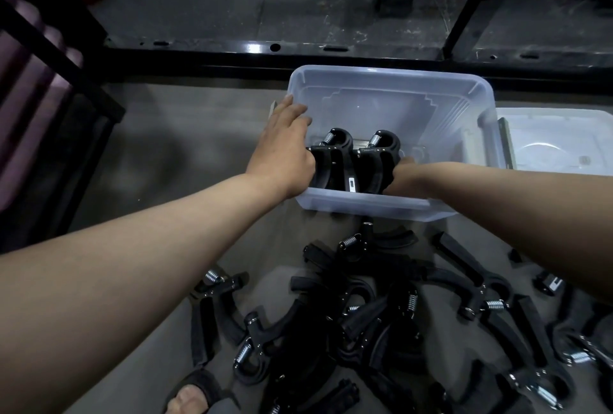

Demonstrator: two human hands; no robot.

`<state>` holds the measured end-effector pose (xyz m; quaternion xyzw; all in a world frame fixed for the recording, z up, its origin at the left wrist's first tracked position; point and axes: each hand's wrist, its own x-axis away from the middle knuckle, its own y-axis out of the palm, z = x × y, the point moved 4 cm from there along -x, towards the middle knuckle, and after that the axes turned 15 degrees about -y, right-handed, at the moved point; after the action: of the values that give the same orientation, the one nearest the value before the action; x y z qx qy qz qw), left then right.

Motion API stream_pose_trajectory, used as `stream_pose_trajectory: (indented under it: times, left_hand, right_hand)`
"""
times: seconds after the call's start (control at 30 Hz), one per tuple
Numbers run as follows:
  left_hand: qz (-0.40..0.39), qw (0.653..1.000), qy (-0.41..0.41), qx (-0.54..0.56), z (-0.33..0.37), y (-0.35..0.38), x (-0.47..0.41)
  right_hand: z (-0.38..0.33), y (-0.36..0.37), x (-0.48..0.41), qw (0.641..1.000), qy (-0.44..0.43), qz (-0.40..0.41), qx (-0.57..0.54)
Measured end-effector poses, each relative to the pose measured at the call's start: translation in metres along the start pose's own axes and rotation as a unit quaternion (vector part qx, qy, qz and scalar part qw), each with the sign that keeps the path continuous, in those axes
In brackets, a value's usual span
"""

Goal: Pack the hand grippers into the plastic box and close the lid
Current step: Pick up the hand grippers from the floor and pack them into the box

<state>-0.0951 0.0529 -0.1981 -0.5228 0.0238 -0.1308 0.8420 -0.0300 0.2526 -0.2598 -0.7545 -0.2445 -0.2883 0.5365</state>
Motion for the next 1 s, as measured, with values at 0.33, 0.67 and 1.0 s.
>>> stream_pose_trajectory:
  times: [0.33,0.67,1.0]
  left_hand:
    - [0.001,0.993,-0.029,0.112,-0.008,0.0,0.002]
    - [-0.009,0.983,-0.06,0.172,-0.037,-0.001,0.01]
    - [-0.037,0.99,-0.107,0.087,-0.1,-0.009,0.048]
  right_hand:
    - [-0.032,-0.022,0.005,0.982,0.024,0.17,-0.083]
    - [-0.139,-0.014,0.017,0.892,-0.341,0.296,-0.01]
    - [-0.175,0.012,0.016,0.912,-0.287,0.26,0.135]
